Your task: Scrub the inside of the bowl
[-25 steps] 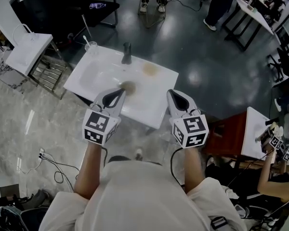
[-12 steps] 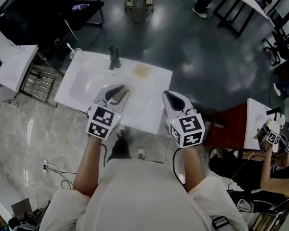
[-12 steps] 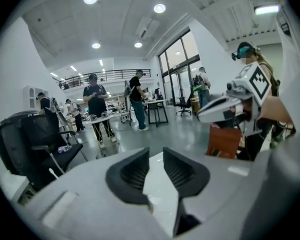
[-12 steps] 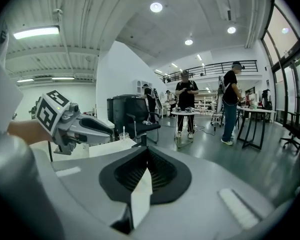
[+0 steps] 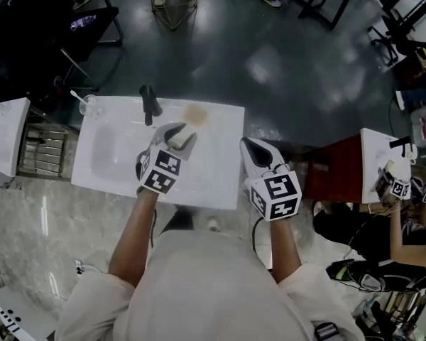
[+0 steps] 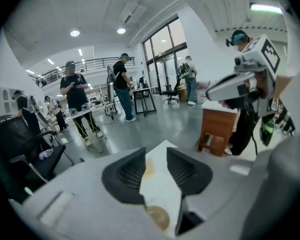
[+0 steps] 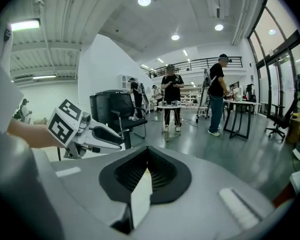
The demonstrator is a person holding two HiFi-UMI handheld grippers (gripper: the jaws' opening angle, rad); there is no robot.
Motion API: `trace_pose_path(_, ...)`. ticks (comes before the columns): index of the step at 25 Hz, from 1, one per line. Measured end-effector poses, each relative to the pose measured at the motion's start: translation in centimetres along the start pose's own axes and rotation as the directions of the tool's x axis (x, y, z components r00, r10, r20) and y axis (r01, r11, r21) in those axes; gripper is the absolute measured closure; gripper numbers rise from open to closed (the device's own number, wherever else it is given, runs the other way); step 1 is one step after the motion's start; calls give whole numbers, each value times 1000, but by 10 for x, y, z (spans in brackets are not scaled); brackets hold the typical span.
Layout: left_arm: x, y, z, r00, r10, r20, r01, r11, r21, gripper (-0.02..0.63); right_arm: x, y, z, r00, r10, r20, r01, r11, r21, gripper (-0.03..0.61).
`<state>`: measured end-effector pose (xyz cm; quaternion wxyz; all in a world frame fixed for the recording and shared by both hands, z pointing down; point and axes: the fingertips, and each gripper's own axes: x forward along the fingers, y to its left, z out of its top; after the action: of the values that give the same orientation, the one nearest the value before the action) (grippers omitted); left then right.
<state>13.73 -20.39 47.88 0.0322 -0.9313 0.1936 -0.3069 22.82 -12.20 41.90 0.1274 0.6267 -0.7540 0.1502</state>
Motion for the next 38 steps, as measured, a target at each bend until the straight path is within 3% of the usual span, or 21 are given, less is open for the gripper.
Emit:
trace_pose_path(8, 78, 20, -30, 993, -89, -79, 88, 996, -13, 472, 27, -20, -18, 994, -81, -67, 85, 995, 49, 572)
trace_pose_path(17, 151, 35, -65, 980, -97, -176, 81, 992, -94, 386, 35, -37, -46, 980, -138, -143, 154, 982, 106, 572)
trace_pose_path(24, 186, 46, -95, 956, -153, -251, 117, 981, -153, 354, 54, -42, -54, 970, -160, -184, 186, 973, 135, 572)
trace_pose_path(30, 210, 50, -93, 966, -124, -227, 94, 986, -135, 347, 57, -51, -62, 964, -168, -206, 200, 968, 149, 572)
trace_pose_path(38, 231, 48, -97, 966, -75, -249, 71, 997, -24, 331, 57, -60, -70, 958, -184, -221, 222, 961, 166, 572)
